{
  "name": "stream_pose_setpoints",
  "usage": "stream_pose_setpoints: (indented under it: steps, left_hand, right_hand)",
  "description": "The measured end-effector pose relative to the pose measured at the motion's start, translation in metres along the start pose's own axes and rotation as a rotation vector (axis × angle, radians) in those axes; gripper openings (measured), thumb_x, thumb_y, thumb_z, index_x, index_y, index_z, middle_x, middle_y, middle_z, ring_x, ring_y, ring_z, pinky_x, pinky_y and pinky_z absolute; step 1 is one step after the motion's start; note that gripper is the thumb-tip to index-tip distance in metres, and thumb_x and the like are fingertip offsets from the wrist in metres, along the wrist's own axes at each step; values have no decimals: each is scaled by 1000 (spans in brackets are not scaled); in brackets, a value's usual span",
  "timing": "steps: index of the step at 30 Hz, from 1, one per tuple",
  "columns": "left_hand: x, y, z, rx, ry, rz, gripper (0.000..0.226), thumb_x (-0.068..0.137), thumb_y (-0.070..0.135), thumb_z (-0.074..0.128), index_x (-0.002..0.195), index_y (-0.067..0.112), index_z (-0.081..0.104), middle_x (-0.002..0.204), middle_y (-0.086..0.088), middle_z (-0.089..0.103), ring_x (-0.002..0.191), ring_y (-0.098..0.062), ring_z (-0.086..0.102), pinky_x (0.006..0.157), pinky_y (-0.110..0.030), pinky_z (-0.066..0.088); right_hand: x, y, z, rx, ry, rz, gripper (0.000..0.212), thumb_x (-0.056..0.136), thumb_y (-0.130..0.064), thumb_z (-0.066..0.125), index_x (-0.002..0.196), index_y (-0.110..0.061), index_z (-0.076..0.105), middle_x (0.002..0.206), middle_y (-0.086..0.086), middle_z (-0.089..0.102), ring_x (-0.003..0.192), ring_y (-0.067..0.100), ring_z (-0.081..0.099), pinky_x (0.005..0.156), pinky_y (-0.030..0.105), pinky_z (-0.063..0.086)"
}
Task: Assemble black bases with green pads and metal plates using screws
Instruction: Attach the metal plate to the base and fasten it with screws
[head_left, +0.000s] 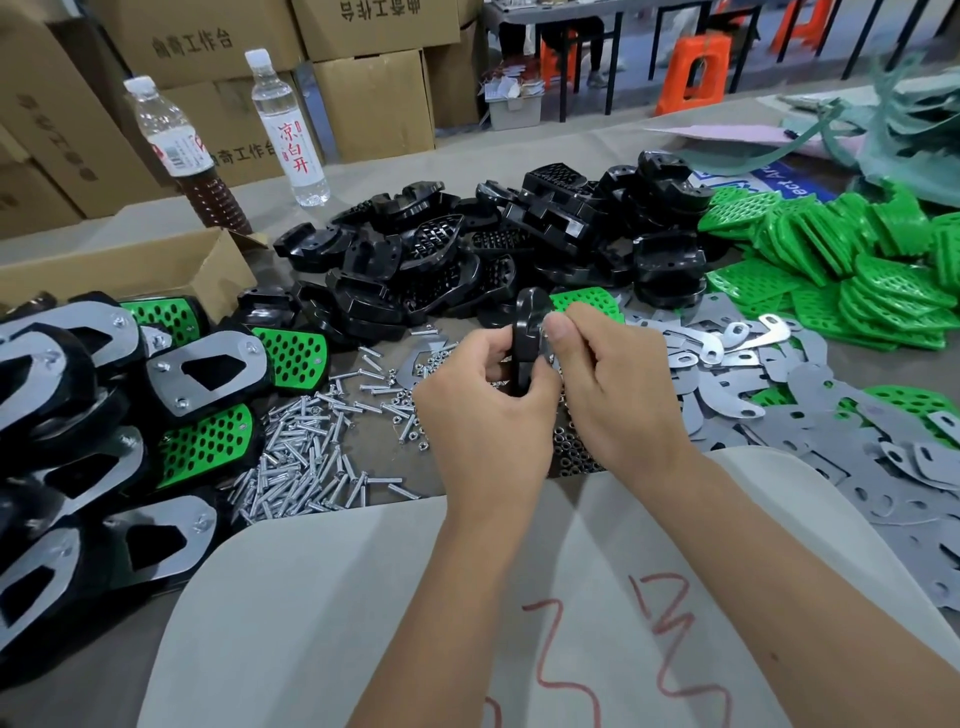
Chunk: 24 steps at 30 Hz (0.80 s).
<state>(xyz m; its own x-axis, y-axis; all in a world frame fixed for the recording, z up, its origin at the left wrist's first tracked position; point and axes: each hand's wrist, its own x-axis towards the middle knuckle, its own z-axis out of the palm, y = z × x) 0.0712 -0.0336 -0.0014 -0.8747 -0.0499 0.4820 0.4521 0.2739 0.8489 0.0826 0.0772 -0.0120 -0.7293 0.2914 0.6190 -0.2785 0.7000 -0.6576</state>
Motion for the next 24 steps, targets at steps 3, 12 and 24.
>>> stream_pose_setpoints:
  steps: [3,12,24]
  left_hand:
    - [2,-2,-1,-6,5,-6,27,81,18,83,85,39,67,70,31,65,76,9,67,69,-8,49]
    - [2,-2,-2,-30,-5,-45,26,81,18,83,82,39,68,69,30,67,74,8,67,68,-8,48]
    - [3,-1,-3,-73,-5,-99,24,82,15,83,83,34,70,73,25,69,77,8,68,68,-6,47]
  right_hand:
    - [-2,2,1,27,-50,-33,18,105,-13,50,88,-10,50,75,-3,53,71,15,49,64,27,38]
    - [-2,2,1,-66,-82,-40,26,106,-23,45,83,-12,46,69,-3,51,66,20,47,62,42,39]
    - [0,-2,1,-180,-97,-61,28,108,-26,42,83,-12,44,72,-5,48,68,21,44,62,44,38]
